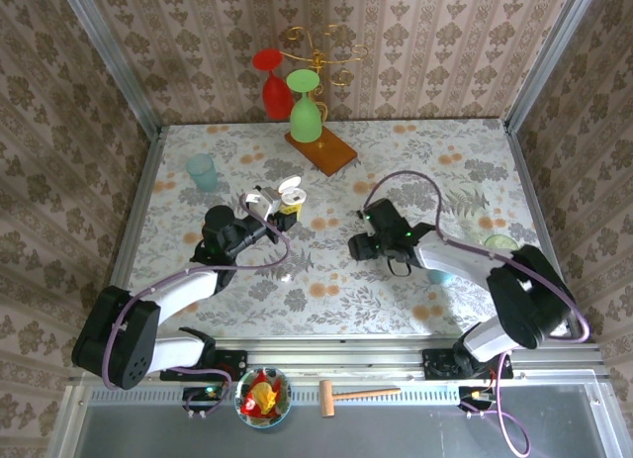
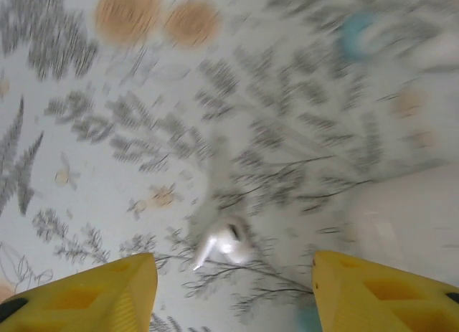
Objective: Insert wireless bluetooth earbuds into charging case
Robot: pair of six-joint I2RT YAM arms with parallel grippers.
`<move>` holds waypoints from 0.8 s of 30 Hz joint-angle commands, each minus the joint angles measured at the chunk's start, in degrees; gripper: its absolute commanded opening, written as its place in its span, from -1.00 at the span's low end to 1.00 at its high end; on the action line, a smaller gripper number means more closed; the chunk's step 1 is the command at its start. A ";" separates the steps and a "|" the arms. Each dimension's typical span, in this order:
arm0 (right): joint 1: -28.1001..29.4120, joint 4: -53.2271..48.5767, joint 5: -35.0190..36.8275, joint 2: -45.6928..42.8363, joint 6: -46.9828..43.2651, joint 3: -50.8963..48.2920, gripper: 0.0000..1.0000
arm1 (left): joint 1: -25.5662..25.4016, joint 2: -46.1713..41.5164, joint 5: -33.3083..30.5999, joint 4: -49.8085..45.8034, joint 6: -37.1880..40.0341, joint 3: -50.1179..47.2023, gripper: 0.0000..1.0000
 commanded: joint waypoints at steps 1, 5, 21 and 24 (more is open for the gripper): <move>-5.41 -6.03 8.36 -4.43 8.43 -0.01 0.20 | 0.05 0.55 0.59 2.76 -0.02 -0.29 -0.92; -8.72 -6.35 6.43 -8.62 11.97 -2.54 0.21 | 0.03 1.42 0.85 4.46 -0.11 -0.37 -0.92; -25.69 8.26 -11.46 -8.87 35.58 -17.30 -0.30 | -0.78 2.78 1.08 6.05 -0.54 -0.47 -0.92; -26.15 10.24 -12.01 -7.27 35.60 -16.73 -0.36 | -0.79 2.97 1.08 6.18 -0.73 -0.46 -0.92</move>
